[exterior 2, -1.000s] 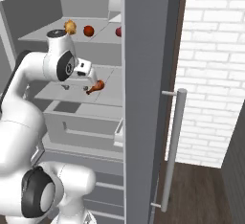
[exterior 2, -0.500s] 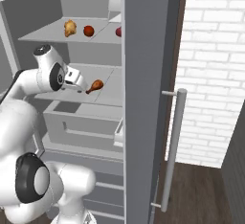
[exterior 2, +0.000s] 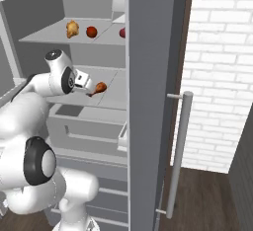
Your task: Place one tomato and one chicken drumstick in each tupperware on the nearby counter, to pack two identical lunches.
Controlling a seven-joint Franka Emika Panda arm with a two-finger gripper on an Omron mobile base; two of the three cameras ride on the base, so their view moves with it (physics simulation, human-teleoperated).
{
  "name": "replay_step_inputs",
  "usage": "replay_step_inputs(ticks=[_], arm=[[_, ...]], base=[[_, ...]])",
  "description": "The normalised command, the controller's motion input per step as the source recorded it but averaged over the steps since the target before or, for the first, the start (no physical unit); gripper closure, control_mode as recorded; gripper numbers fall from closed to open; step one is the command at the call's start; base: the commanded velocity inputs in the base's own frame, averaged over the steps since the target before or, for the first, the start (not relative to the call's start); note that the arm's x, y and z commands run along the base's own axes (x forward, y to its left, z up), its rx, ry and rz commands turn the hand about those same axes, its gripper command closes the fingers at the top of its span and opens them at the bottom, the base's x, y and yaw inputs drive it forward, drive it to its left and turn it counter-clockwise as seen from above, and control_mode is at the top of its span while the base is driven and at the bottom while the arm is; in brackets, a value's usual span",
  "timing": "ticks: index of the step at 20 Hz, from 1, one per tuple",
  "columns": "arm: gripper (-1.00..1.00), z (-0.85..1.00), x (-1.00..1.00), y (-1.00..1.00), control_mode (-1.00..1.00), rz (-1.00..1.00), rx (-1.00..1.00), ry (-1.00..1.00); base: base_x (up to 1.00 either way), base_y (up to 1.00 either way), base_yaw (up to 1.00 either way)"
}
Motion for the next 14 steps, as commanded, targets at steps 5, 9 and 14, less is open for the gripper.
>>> replay_step_inputs(ticks=[5,9,14], arm=[[-1.0,-0.11,0.57,0.0,-1.0,0.0,0.0,0.0],[-1.0,-0.21,0.56,0.0,-1.0,0.0,0.0,0.0],[-1.0,-0.22,0.43,0.0,-1.0,0.0,0.0,0.0]], base=[[0.0,0.0,0.0],[0.0,0.0,0.0],[0.0,0.0,0.0]])
